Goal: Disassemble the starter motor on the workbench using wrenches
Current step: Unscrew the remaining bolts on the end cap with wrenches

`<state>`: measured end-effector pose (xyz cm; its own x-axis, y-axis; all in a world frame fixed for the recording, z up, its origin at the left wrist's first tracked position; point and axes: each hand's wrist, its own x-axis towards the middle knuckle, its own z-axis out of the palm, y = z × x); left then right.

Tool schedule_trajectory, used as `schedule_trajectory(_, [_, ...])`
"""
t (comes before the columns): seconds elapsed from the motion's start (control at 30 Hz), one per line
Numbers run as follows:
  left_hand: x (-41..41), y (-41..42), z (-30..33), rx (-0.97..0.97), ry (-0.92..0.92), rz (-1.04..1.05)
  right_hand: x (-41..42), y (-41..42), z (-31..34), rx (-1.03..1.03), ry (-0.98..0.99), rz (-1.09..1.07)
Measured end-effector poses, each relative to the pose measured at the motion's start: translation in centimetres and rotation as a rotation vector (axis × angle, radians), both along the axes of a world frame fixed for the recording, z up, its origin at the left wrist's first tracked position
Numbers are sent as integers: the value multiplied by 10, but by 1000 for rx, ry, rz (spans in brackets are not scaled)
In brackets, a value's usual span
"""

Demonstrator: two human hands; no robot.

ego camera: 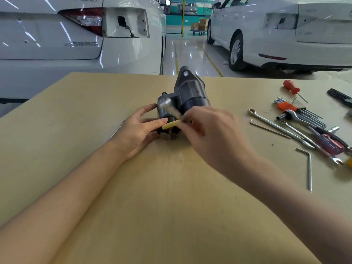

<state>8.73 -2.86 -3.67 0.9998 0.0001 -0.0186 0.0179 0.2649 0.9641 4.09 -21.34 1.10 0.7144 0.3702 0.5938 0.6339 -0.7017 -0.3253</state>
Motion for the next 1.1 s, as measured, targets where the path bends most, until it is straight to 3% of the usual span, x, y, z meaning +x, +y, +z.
schedule_trajectory(0.13, [-1,0,0,11,-1,-6,-5,11,-12,-381,-45,96])
schedule_trajectory(0.27, [0,-2,0,-24,-9,-5,-7,4,-18,-522,-167,92])
schedule_trajectory(0.33, [0,-1,-1,-29,-2,-4,-7,-7,-21,-343,-153,130])
schedule_trajectory(0.4, [0,0,-1,-24,-3,-13,-7,-17,-23,12,-25,168])
schedule_trajectory(0.53, [1,1,-2,-36,0,-12,-3,-31,-24,802,553,102])
schedule_trajectory(0.63, [2,0,-2,-34,2,-8,4,-35,-24,1148,919,72])
schedule_trajectory(0.83, [3,3,-3,-32,-1,-8,8,-35,-22,1428,1058,101])
schedule_trajectory(1.1, [6,5,-6,-17,4,-8,10,-36,-25,1495,1073,116])
